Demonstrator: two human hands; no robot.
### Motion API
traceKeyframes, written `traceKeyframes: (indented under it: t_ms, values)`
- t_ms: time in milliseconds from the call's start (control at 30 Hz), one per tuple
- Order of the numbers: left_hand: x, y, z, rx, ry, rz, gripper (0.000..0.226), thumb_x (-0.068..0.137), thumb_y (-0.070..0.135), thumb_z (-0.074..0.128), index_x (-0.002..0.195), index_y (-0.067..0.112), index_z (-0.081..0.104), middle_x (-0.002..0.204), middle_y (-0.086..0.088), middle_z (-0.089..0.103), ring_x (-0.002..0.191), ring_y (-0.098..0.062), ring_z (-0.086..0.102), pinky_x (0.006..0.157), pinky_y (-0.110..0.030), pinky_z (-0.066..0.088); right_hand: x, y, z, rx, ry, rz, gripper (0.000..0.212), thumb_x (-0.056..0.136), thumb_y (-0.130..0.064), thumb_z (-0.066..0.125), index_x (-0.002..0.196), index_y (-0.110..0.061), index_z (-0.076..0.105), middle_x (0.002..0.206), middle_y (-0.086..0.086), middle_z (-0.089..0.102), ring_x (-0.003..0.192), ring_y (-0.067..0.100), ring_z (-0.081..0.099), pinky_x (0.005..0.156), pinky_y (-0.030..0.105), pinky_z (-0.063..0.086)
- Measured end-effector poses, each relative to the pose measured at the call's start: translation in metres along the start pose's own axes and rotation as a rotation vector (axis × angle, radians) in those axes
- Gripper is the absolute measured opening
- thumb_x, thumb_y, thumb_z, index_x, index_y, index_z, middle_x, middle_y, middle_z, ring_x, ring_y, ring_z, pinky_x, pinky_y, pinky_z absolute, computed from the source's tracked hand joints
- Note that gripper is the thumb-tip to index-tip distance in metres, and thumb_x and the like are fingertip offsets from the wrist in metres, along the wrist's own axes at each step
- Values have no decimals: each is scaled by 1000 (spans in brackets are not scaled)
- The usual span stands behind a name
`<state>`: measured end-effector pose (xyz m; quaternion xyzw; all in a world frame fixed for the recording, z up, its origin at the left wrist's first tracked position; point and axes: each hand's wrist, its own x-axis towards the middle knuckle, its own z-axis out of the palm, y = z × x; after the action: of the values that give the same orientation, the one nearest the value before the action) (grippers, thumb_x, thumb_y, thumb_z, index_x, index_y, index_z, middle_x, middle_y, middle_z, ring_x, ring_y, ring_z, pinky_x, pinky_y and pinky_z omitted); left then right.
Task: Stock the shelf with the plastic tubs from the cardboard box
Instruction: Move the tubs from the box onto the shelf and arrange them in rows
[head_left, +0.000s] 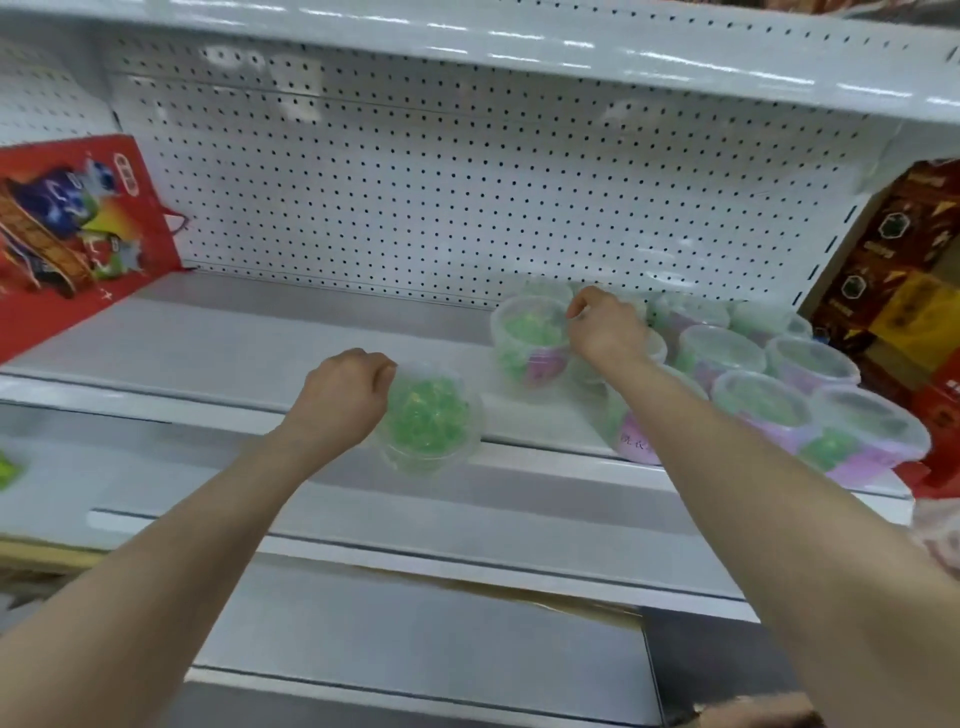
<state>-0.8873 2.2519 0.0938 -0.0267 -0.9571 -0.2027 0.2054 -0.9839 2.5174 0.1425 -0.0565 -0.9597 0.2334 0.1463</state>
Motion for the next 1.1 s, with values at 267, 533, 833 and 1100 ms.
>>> traceKeyframes:
  t_ms: [267, 533, 833, 1100]
  values:
    - [47, -4, 30, -90, -62, -145, 32, 97, 21, 37, 87, 6, 63, 81, -15, 66, 84, -34, 58, 78, -39, 48, 40, 13, 38, -303, -16, -28, 35, 88, -12, 42, 115, -21, 62, 112, 16, 63, 115, 32, 49, 95, 43, 35]
    - [52, 3, 35, -307, -106, -218, 28, 98, 27, 39, 111, 16, 61, 76, -4, 67, 65, -24, 68, 73, -28, 46, 18, 42, 34, -398, -120, -495, 48, 78, -29, 63, 127, -30, 58, 134, -3, 56, 139, 28, 28, 112, 44, 18]
    - [32, -6, 34, -208, 10, -52, 34, 96, 20, 40, 126, 24, 56, 116, -10, 56, 98, -27, 57, 91, -34, 44, 18, 21, 54, -486, 49, -540, 32, 83, -33, 63, 110, -18, 71, 111, 12, 63, 117, 33, 46, 101, 40, 25]
    - [16, -11, 35, 0, -47, 309, 69, 69, -21, 51, 129, 12, 55, 137, -7, 51, 119, -32, 51, 95, -36, 43, -12, 47, 37, -437, 233, -547, 32, 78, -27, 61, 108, -16, 68, 95, 11, 69, 104, 34, 57, 91, 45, 40]
